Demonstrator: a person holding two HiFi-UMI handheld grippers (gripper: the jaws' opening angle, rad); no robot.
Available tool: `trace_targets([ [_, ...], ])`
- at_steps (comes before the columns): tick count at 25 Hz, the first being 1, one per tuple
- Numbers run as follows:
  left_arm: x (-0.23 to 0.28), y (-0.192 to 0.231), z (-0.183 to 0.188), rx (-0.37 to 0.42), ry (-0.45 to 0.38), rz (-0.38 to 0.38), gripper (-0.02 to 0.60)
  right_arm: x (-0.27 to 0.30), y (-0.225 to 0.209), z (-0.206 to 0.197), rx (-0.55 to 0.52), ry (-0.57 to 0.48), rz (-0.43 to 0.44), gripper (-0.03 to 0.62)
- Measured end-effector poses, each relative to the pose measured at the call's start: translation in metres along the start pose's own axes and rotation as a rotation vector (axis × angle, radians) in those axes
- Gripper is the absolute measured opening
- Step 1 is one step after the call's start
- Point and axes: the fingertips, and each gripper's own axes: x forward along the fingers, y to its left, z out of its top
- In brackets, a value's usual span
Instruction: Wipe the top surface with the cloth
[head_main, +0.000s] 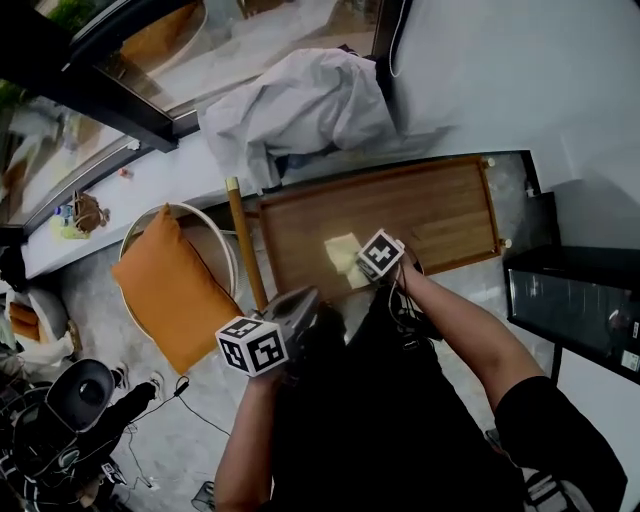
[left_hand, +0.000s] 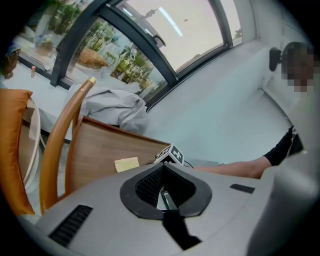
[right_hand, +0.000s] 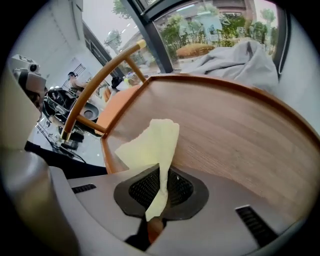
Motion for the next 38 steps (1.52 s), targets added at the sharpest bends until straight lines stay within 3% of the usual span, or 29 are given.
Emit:
trace_targets([
  [9,0.087,-0.044,-0.002,0.029,0.082,-0.073,0.008,-0.058,-0.101,-0.062,0.086,-0.015,-0.110,0.032],
  [21,0.177,-0.091,-0.004,0.061,0.148,-0.164,0.008,-0.128,-0.199,-0.142,0.224,-0.012,-0.254,0.032],
  [32,0.186,-0.093,-0.010,0.040,0.125,-0.164,0.008,-0.170,-0.252,-0.188,0.326,0.049,-0.467,0.032],
  [35,0.178,-0.090,-0.010,0.025,0.110,-0.162,0.008,-0.180,-0.265,-0.197,0.313,0.097,-0.561,0.032],
  [38,0.167,-0.083,-0.011,0.013,0.096,-0.158,0.008,-0.191,-0.276,-0.207,0.372,0.099,-0.633,0.032],
])
